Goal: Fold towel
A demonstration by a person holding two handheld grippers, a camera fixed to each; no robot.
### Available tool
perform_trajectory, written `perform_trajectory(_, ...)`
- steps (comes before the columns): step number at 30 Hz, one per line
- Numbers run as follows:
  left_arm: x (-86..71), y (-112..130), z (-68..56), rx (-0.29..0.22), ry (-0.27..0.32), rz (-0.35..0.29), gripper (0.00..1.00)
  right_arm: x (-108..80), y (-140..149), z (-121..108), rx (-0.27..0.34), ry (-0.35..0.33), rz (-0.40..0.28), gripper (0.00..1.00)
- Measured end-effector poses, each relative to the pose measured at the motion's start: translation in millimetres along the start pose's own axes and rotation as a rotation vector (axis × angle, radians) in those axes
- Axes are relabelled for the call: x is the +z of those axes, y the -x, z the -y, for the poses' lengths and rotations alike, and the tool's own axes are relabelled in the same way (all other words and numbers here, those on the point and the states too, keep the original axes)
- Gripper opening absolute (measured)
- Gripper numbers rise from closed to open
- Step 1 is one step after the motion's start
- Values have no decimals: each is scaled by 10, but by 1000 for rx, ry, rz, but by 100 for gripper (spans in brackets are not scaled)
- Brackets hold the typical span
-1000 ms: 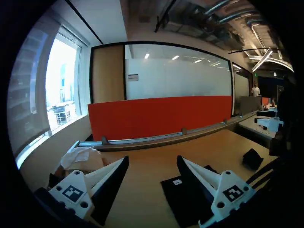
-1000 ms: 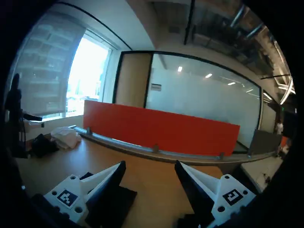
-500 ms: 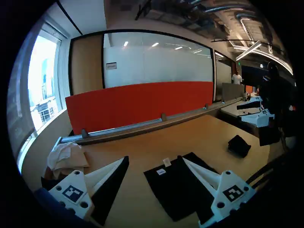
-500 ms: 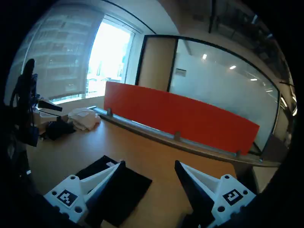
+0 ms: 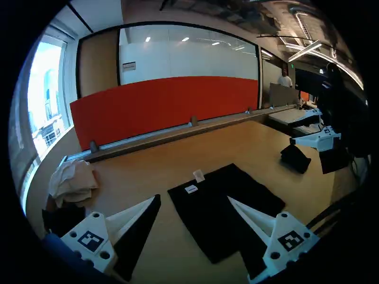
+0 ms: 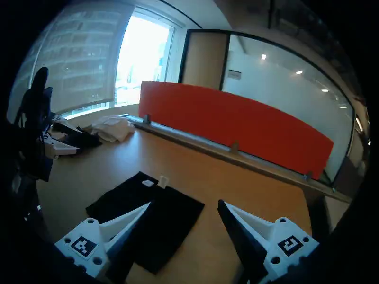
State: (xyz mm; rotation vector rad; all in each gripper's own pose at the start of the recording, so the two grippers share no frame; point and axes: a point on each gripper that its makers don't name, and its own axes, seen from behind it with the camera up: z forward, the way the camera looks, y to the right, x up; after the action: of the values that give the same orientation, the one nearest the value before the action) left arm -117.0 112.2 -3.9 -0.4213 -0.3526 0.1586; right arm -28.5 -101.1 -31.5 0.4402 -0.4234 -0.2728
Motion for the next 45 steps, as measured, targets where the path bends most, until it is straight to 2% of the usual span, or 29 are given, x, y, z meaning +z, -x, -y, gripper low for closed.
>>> perform_trajectory(5, 71, 253, -70, 6, 10, 39, 93, 69, 255, 85, -1, -7, 37, 100)
perform_trajectory(17, 215, 921, -297, 33, 75, 160, 93, 193, 905, 339, -1, -53, 129, 100)
perform_trajectory(29, 306, 1482, -483, 27, 130, 268, 93, 262, 1534, 527, -14, -96, 238, 100)
perform_trajectory(35, 326, 1718, -561, 25, 150, 325, 93, 258, 1844, 590, -9, -114, 297, 100)
perform_trajectory(41, 323, 1869, -627, 21, 167, 367, 93, 240, 2013, 618, -8, -123, 328, 99)
perform_trajectory(45, 323, 1955, -654, 23, 173, 397, 93, 236, 2080, 653, -8, -135, 343, 94)
